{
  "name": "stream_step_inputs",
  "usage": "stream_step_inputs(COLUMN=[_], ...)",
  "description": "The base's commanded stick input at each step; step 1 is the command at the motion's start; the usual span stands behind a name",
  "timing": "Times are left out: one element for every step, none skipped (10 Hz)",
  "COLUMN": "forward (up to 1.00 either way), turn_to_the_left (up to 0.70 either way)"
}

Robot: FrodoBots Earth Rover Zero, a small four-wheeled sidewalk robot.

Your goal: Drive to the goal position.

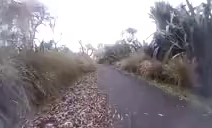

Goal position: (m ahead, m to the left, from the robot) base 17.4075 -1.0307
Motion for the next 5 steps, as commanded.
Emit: stream_step_inputs(forward=[0.7,0.7,0.7,0.7,0.7], turn_to_the_left=[-0.24,-0.31,-0.35,-0.35,-0.35])
